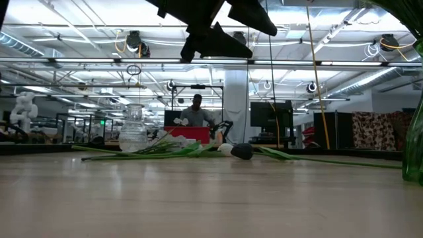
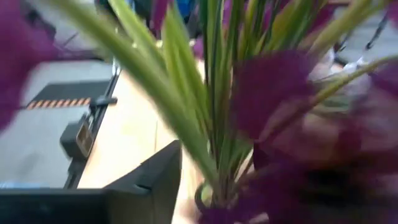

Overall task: Sort flowers into vase by color
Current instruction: Put the purple flower into the green vase, then put the black tulip into the green vase

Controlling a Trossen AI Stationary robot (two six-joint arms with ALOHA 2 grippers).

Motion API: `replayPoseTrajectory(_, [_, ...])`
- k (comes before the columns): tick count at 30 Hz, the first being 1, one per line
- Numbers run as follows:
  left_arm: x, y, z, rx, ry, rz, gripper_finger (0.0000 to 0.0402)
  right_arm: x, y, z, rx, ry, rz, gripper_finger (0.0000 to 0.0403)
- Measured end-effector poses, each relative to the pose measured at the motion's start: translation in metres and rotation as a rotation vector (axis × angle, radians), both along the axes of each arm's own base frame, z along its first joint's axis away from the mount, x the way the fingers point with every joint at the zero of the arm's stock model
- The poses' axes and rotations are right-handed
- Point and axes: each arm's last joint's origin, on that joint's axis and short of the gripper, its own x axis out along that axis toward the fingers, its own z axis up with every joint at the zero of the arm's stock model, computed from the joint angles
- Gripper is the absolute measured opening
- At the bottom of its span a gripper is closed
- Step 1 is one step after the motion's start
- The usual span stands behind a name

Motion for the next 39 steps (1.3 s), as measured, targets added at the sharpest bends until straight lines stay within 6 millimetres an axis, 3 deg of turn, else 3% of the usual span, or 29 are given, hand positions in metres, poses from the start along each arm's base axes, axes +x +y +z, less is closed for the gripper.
replayPoseTrajectory(8, [0.000,0.000,0.000,0.001,0.005,-0.001,0.0281,-0.006,-0.009,-0.005,0.048,0.158,0.037,0.0264])
replayPoseTrajectory(13, [0.000,0.000,0.000,0.002,0.006,-0.004,0.0281,-0.010,-0.016,-0.008,0.066,0.248,0.040,0.0288])
replayPoseTrajectory(26, [0.000,0.000,-0.001,0.023,0.019,-0.015,0.0281,-0.023,-0.042,-0.023,0.070,0.427,-0.181,0.0280])
replayPoseTrajectory(39, [-0.002,-0.005,-0.002,0.023,0.032,-0.051,0.0281,-0.029,-0.057,-0.072,0.149,0.394,-0.324,0.0260])
